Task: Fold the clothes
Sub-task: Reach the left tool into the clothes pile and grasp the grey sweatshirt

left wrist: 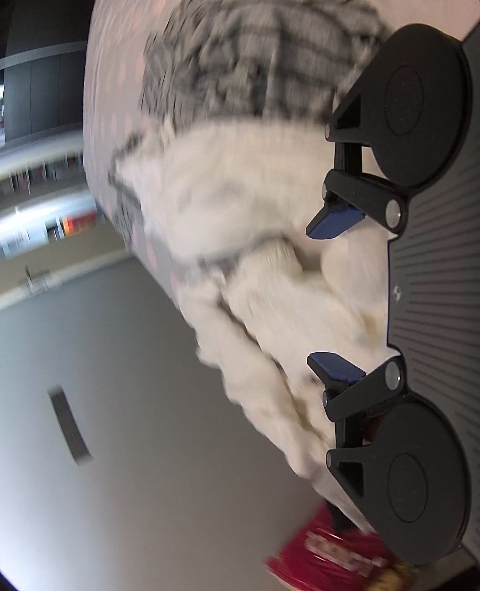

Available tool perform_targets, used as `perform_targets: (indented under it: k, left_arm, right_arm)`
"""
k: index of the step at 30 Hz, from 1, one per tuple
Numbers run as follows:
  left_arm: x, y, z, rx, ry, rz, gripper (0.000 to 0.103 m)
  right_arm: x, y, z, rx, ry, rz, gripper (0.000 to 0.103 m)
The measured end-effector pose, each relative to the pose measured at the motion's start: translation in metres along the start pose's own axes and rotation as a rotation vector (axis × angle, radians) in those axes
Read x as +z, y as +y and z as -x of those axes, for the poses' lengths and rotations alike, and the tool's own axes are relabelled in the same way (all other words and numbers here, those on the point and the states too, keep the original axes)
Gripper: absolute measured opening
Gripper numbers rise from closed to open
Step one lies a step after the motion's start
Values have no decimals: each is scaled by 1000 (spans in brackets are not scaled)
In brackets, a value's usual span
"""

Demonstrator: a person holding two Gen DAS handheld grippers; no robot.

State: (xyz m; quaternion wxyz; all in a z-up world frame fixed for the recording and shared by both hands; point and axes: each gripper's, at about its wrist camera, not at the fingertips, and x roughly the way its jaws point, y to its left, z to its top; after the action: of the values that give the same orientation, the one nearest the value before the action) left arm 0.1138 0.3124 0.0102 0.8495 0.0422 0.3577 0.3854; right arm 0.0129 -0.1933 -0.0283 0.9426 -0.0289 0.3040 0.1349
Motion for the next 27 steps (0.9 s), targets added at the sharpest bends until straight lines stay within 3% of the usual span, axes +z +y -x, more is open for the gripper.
perform_targets:
  k: [6,10,13,15,17,19,23,27]
  left_arm:
    - [4,76,-4,265,33,151,72]
    - [4,118,-10,362,63,243,74]
    - [1,136,-22,338,127,309,74]
    - [-4,142,-32,312,171,333,68]
    - [-9,147,-37,274,199,361,48]
    - [-15,152,-39,234,217,395,36]
    - [-13,160,-29,184,185,436,11]
    - [-1,168,-17,109,119,456,8]
  right_arm:
    - [-1,6,5,37,-7,16,102]
    - [-2,10,8,49,-14,25,102]
    - [-1,13,11,52,-24,33,102]
    - [-1,14,13,50,-33,43,102]
    - [-1,16,15,44,-43,54,102]
    - [-2,18,16,39,-54,64,102]
    - [-4,21,16,36,-56,78,102]
    - [-4,23,17,43,-59,92,102]
